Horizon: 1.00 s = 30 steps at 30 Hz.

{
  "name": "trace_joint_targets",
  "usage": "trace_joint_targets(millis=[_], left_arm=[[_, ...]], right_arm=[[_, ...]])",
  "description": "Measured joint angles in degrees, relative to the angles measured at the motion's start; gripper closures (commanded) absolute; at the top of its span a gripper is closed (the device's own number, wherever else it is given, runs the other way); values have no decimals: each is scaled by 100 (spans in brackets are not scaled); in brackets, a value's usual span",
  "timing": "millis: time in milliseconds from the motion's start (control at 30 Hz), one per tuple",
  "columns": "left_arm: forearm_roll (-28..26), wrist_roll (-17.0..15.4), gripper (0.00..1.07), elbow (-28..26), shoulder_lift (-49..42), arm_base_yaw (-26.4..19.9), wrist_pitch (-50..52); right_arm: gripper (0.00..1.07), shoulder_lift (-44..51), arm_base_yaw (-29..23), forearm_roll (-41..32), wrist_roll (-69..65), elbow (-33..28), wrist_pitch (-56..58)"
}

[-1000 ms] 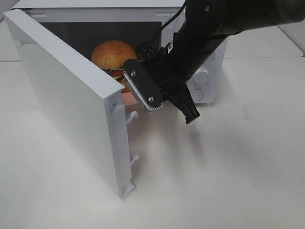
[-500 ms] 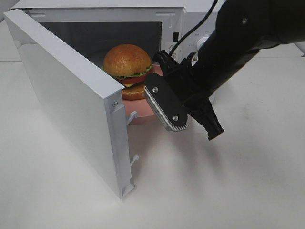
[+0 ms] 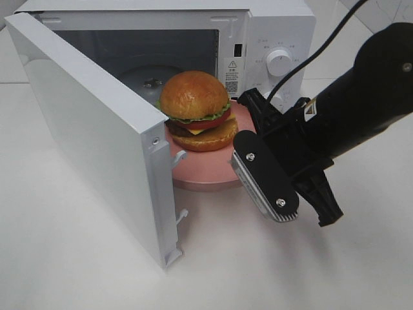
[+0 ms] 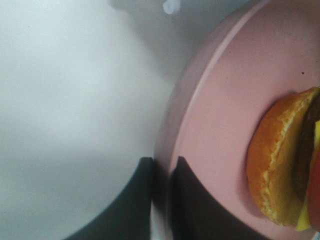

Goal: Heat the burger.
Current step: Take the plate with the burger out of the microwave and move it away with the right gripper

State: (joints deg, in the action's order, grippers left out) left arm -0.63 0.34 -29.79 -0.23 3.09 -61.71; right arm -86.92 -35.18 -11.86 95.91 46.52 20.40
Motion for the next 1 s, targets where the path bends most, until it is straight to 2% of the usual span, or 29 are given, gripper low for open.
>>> trace_joint_targets(millis=[367, 1000], left_arm=[[0, 0, 6, 0, 0, 0, 0], [0, 0, 6, 0, 0, 0, 0]], right_arm=[[107, 934, 0, -17, -86, -865, 0], [107, 2051, 0, -34, -413, -1644, 46]])
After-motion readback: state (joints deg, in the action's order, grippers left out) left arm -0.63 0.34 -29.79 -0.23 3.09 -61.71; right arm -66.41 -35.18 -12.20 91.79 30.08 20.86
